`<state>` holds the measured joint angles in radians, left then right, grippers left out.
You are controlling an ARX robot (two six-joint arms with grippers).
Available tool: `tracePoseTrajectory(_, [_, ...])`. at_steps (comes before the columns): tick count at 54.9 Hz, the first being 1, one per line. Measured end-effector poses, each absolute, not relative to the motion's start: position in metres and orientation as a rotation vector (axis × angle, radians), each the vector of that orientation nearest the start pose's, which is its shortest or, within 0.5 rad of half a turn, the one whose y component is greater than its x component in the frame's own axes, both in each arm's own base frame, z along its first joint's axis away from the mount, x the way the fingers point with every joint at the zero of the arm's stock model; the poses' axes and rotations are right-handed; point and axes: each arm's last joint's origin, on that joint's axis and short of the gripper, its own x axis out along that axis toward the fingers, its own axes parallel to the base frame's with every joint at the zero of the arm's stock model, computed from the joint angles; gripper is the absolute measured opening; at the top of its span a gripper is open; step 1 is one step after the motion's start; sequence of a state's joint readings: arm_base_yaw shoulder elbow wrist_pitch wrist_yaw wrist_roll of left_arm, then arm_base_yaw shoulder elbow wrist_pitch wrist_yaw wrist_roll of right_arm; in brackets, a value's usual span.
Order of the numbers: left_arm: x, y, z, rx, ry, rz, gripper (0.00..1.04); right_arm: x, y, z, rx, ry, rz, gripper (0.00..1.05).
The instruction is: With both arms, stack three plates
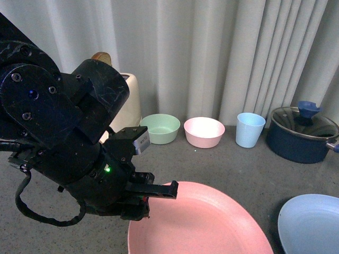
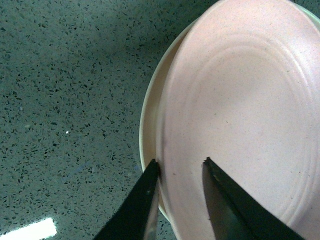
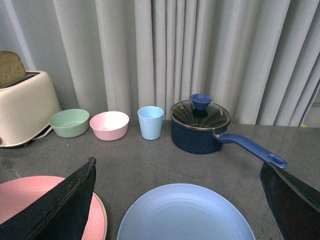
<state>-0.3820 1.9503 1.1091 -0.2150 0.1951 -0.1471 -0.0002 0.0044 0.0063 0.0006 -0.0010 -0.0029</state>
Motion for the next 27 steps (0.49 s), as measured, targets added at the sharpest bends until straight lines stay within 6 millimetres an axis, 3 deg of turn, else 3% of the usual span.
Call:
tracePoseTrajectory(10, [0.342, -0.136, 0.138, -0.079, 1.058, -0.464, 0.63, 0.098, 0.0, 0.165, -0.003, -0.002, 0.001, 0.97])
tracePoseTrajectory(20, [0.33, -0.1, 0.181, -0.124, 0.824, -0.403, 0.98, 0.098, 0.0, 0.165, -0.003, -0.002, 0.001, 0.97])
tracePoseTrajectory(27, [0.307, -0.071, 0.206, -0.132, 0.563, -0.27, 0.98, 0.098, 0.0, 0.165, -0.003, -0.002, 0.001, 0.97])
